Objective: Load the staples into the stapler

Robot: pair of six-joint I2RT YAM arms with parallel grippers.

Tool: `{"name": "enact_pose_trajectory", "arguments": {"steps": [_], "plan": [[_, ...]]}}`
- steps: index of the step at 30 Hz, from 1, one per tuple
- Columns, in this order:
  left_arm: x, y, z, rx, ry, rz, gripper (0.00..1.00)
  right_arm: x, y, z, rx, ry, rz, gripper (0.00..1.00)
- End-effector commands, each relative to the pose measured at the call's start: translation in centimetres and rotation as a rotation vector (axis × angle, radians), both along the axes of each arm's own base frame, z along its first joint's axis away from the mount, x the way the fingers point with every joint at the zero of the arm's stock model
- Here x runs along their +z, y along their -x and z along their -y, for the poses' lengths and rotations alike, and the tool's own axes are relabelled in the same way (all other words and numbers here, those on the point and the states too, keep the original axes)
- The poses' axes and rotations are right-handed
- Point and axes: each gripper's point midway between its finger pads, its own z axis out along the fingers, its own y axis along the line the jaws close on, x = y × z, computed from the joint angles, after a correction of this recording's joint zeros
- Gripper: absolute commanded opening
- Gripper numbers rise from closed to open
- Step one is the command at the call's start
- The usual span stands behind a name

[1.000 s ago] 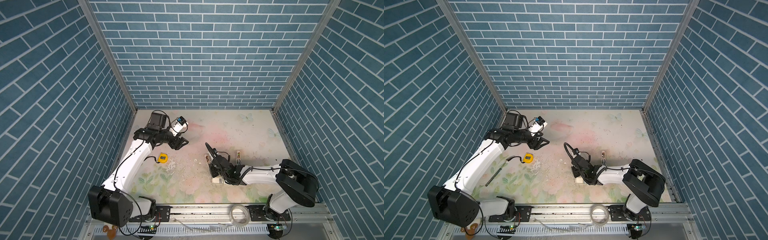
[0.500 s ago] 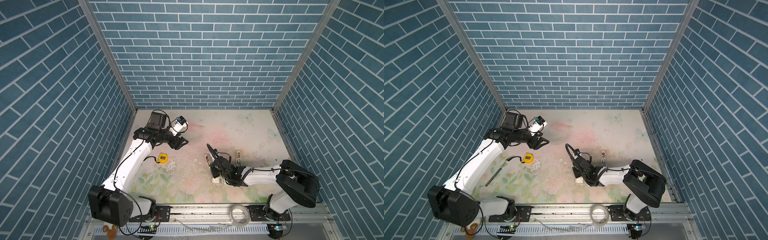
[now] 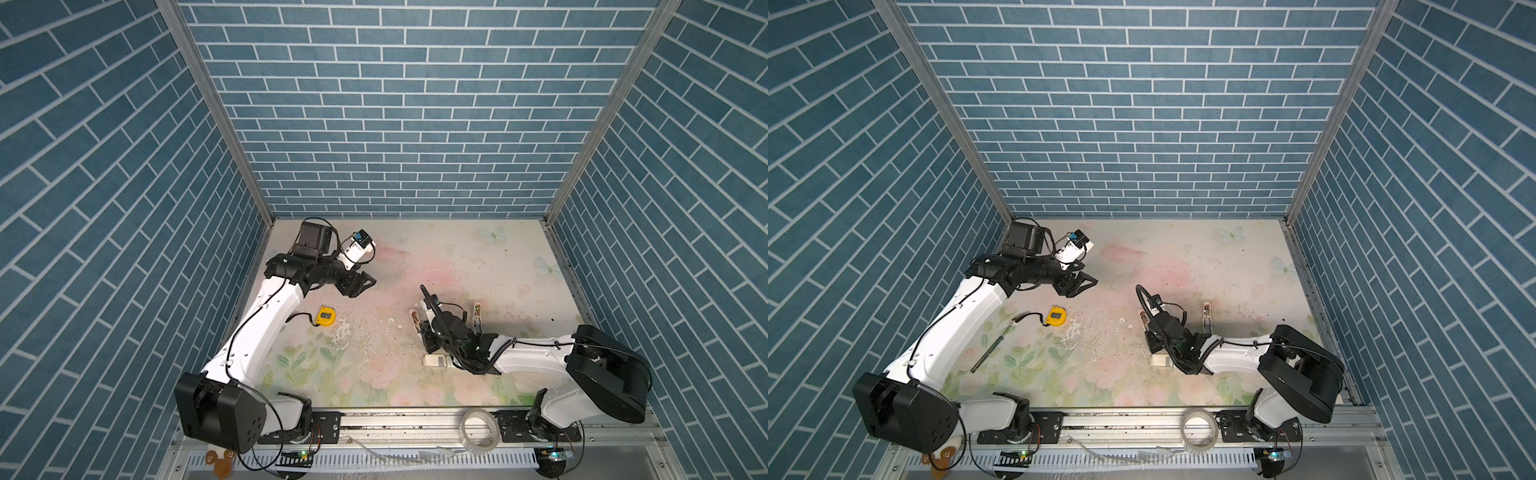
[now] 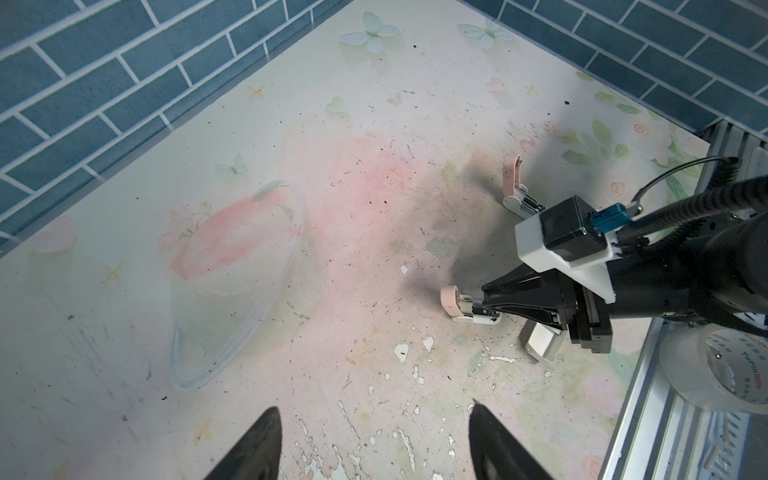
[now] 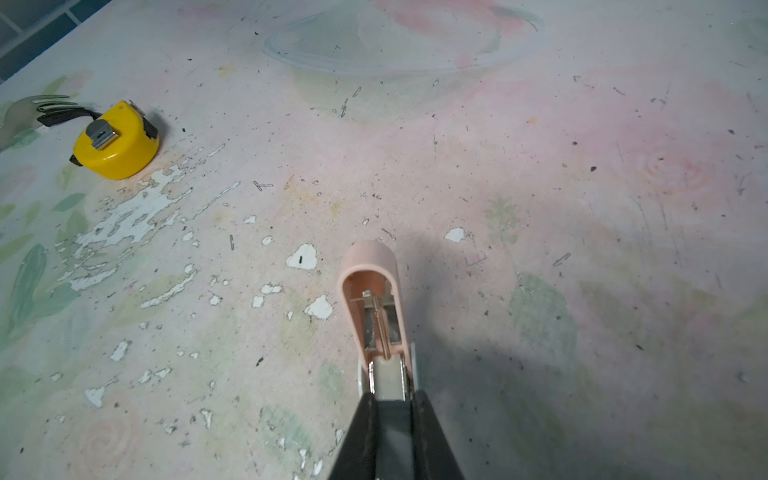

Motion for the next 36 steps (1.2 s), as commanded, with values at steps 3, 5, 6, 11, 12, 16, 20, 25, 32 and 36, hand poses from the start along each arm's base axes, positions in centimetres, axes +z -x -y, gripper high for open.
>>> {"name": "enact_pose_trajectory", "arguments": {"steps": [3,5,6,11,12,16,20,25,32,36], "plan": [[0.6,0.1,-0.3,0.003,-0.002,0.011,0.73,-0.2,0.2,-0.1,0.023,-0.004,0.017,0.16],[0.5,0.1,-0.3,0.005,0.000,0.010,0.73,-0.3,0.3,-0.2,0.026,-0.005,0.015,0.16],[0.5,0.1,-0.3,0.007,0.000,0.008,0.72,-0.4,0.3,-0.2,0.027,-0.005,0.014,0.16],[0.5,0.0,-0.3,0.009,0.001,0.010,0.73,-0.9,0.4,-0.4,0.034,-0.006,0.003,0.16],[0.5,0.0,-0.3,0.009,0.001,0.010,0.73,-1.0,0.4,-0.4,0.034,-0.005,0.000,0.16],[0.5,0.1,-0.3,0.009,0.001,0.010,0.73,-1.2,0.4,-0.5,0.034,-0.006,-0.003,0.16],[0.5,0.1,-0.3,0.010,0.001,0.010,0.72,-1.6,0.4,-0.5,0.030,0.004,-0.009,0.16],[0.4,0.1,-0.3,0.010,0.002,0.010,0.73,-2.1,0.4,-0.3,0.025,0.015,-0.015,0.16],[0.5,0.1,-0.3,0.009,0.004,0.014,0.73,-2.5,0.4,-0.2,0.024,0.032,-0.020,0.16],[0.5,0.1,-0.3,0.009,0.003,0.013,0.72,-2.6,0.3,-0.1,0.020,0.040,-0.019,0.16]]}}
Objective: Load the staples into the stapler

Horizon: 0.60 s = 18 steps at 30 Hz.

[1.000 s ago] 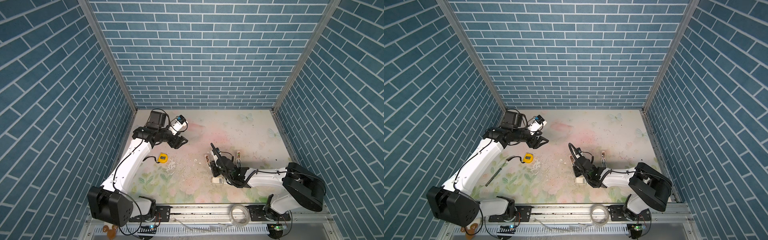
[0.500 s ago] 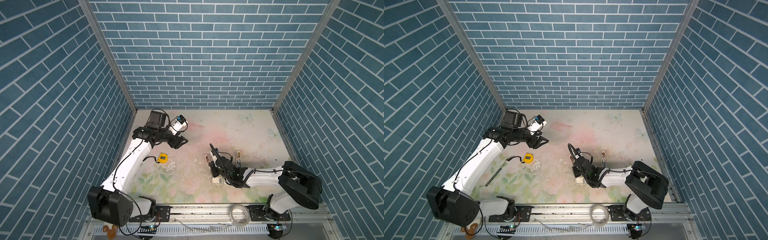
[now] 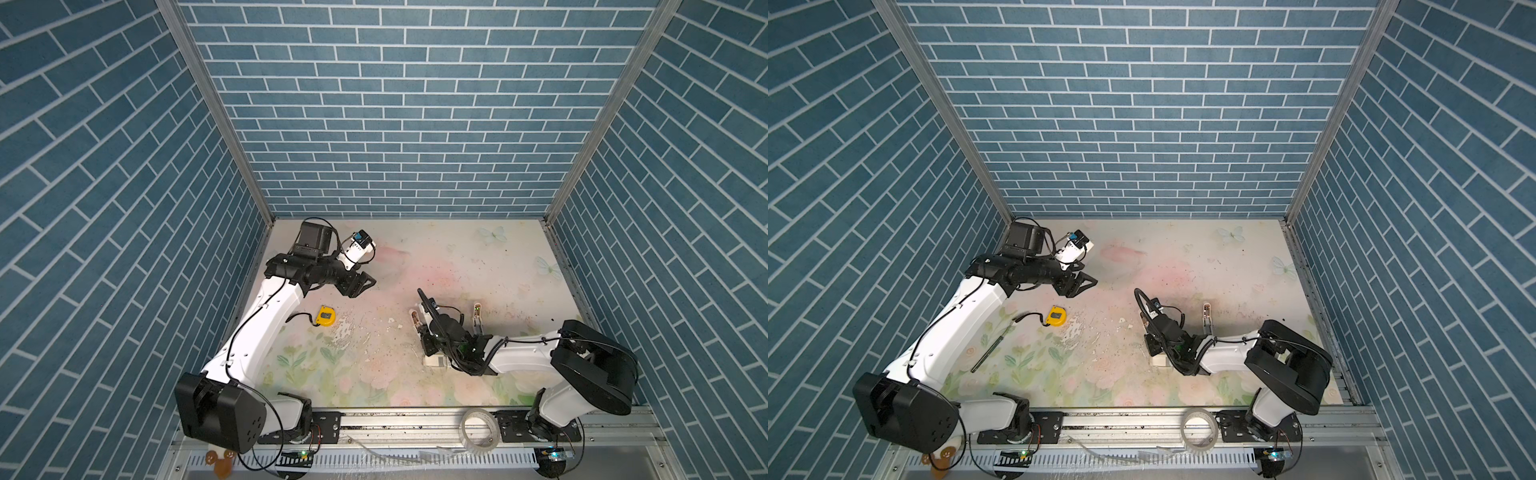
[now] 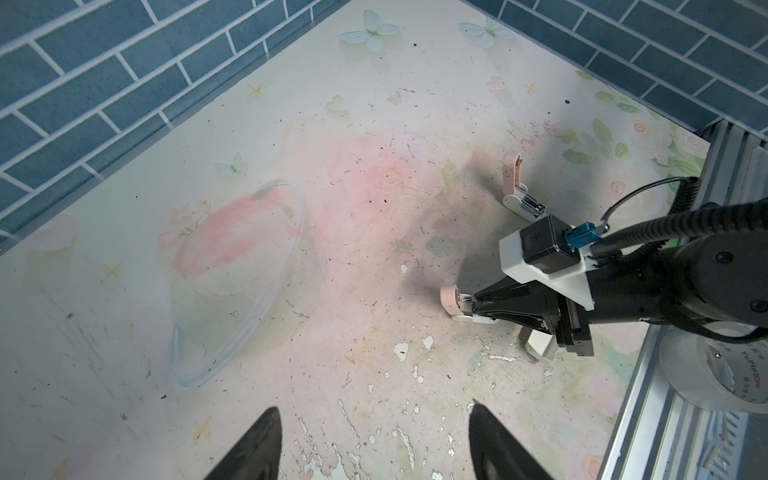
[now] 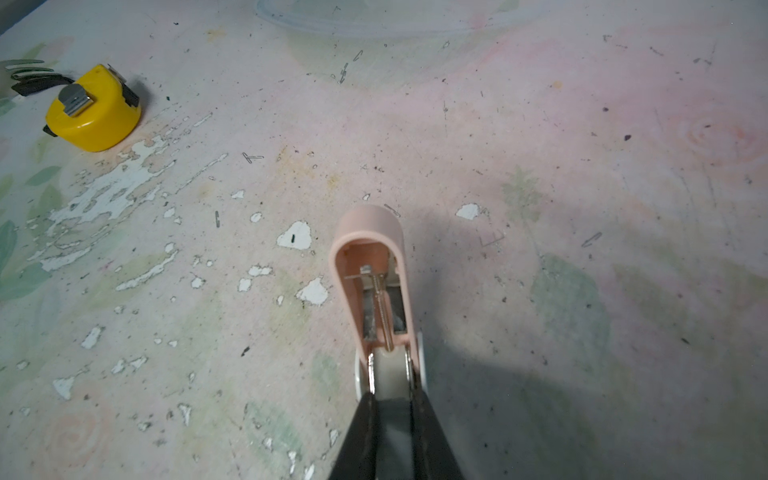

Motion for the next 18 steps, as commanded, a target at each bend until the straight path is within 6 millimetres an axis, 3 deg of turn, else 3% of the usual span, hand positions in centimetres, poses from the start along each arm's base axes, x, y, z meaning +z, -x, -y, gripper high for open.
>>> {"name": "enact_pose_trajectory", "arguments": {"steps": [1,18], "plan": [[0.57,0.13,-0.30,0.008,0.004,0.015,0.72,-0.53,0.09,0.18,0.005,0.024,0.006,0.16],[0.35,0.16,-0.31,0.007,0.003,0.013,0.73,-0.99,0.49,0.29,0.016,0.055,0.004,0.16]]}}
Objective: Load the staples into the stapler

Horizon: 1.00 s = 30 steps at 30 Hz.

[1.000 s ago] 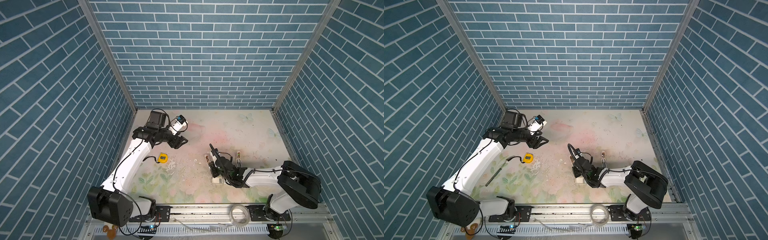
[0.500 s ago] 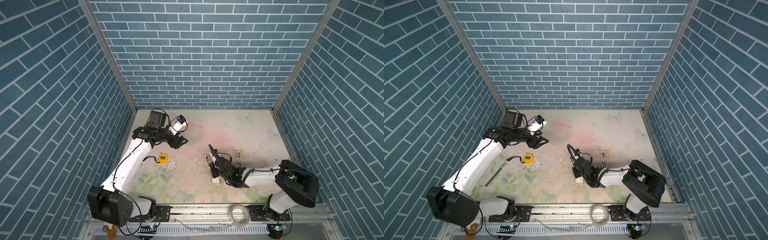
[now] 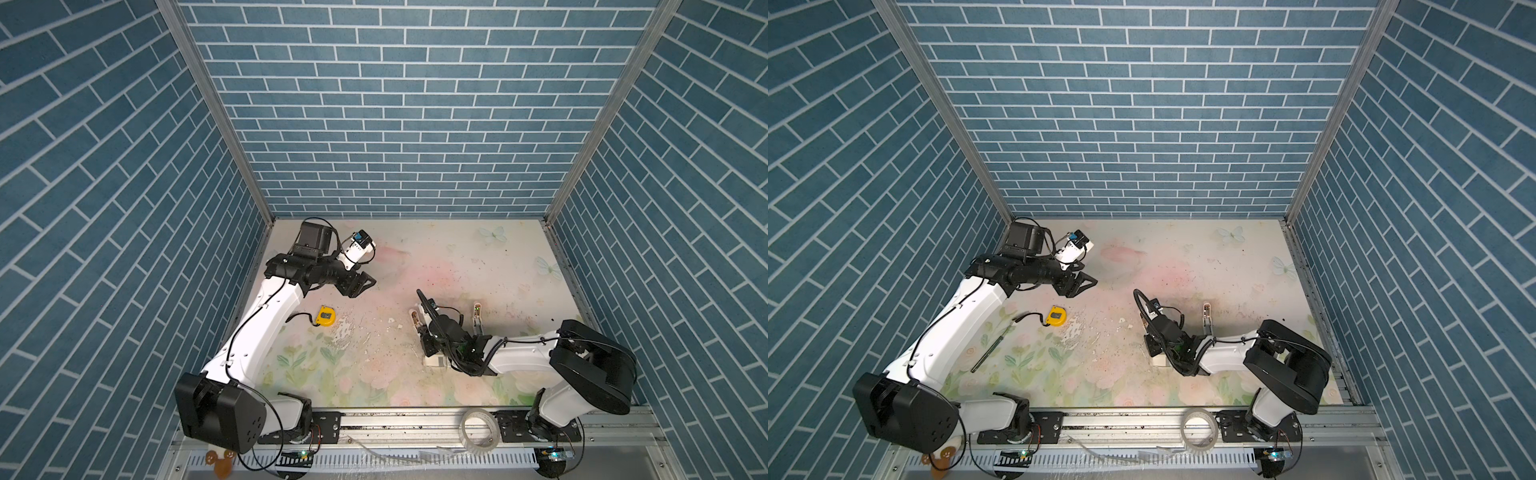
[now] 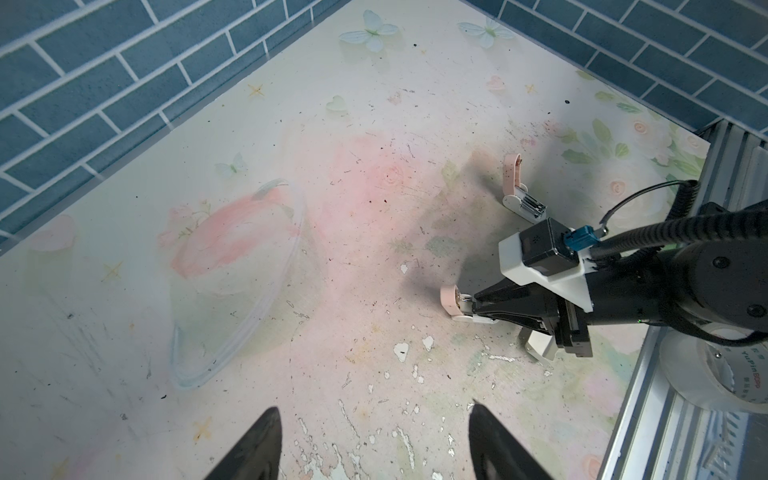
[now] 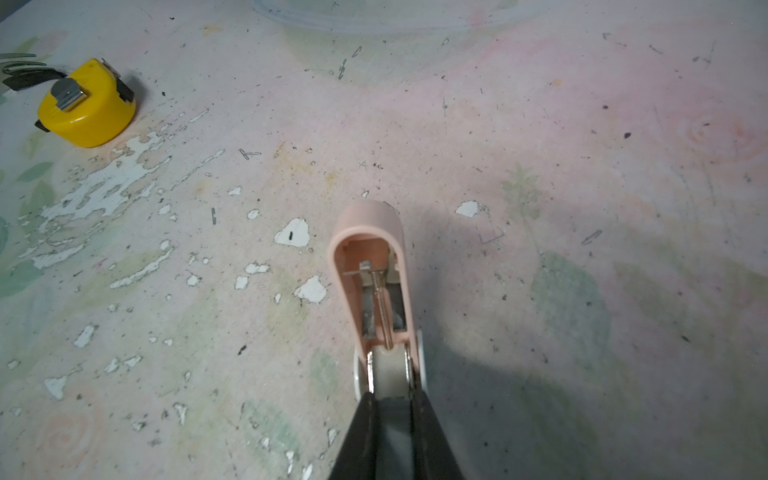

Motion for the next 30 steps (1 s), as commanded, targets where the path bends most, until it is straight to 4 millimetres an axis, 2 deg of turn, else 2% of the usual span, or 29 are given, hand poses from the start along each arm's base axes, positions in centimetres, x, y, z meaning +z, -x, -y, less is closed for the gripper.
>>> {"name": "enact_pose_trajectory", "arguments": {"steps": [1,12,30], "plan": [[0.41,0.16,-0.32,0.007,0.003,0.016,0.72,-0.82,0.43,0.25,0.018,0.047,-0.001,0.16],[0.36,0.30,-0.36,0.007,0.002,0.015,0.72,-0.86,0.65,0.40,0.018,0.049,-0.003,0.17],[0.20,0.20,-0.31,0.006,0.004,0.014,0.72,-0.46,0.59,0.23,0.016,0.040,0.002,0.23]]}}
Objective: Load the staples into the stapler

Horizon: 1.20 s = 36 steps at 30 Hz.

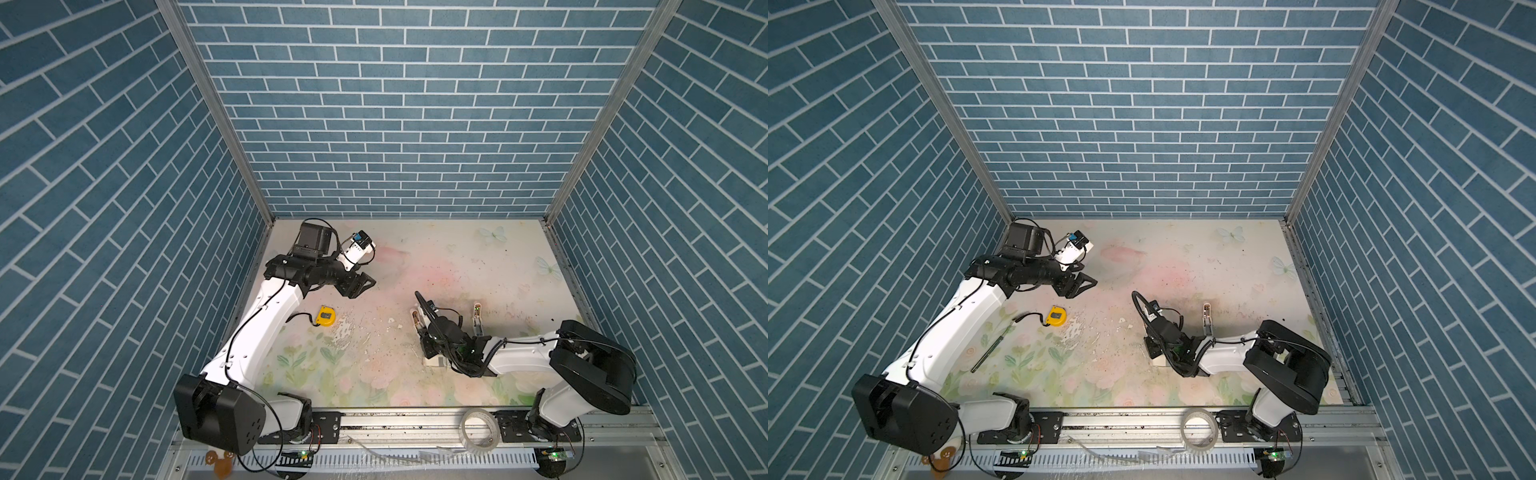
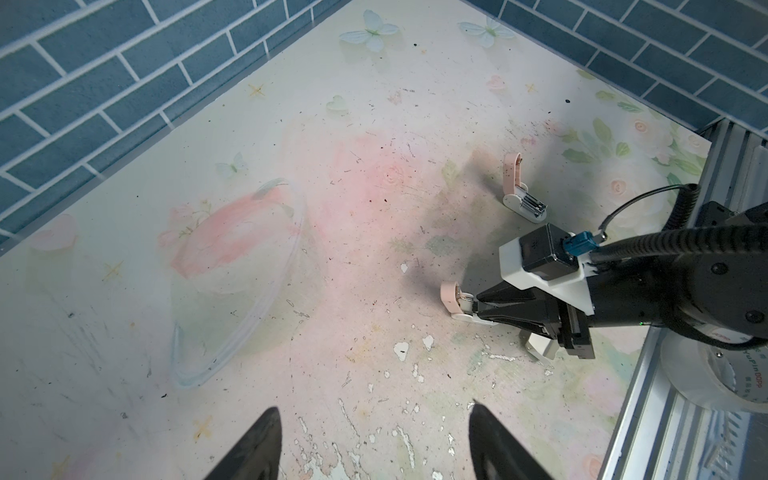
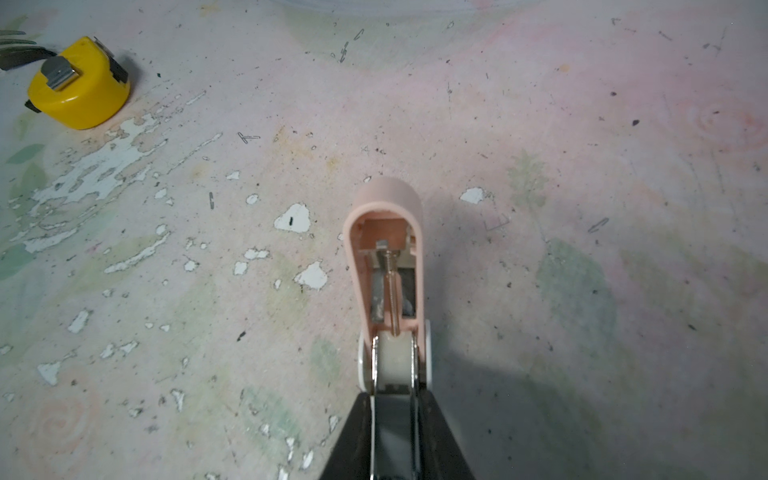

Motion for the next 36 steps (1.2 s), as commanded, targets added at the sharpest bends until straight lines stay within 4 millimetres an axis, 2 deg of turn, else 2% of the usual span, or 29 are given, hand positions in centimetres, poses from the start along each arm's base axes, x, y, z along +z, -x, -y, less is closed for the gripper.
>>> {"name": "enact_pose_trajectory", "arguments": {"steps": [1,10,17,23,29,36], "plan": [[0.2,0.1,-0.2,0.005,0.004,0.010,0.73,-0.1,0.1,0.2,0.008,0.022,0.011,0.24],[0.5,0.1,-0.2,0.004,0.007,0.016,0.73,1.0,0.1,-0.1,0.020,0.004,0.029,0.32],[0.5,0.1,-0.3,0.004,0.006,0.018,0.72,3.4,-0.3,-0.1,0.016,-0.029,0.046,0.36],[0.9,0.1,-0.2,0.001,0.007,0.027,0.73,4.3,-1.3,0.2,0.001,-0.087,-0.071,0.36],[0.7,0.3,-0.3,-0.004,0.005,0.027,0.72,4.3,-2.1,0.1,0.014,-0.094,-0.174,0.36],[0.6,0.5,-0.3,-0.006,0.007,0.033,0.72,3.8,-2.1,-0.3,0.038,-0.082,-0.232,0.35]]}}
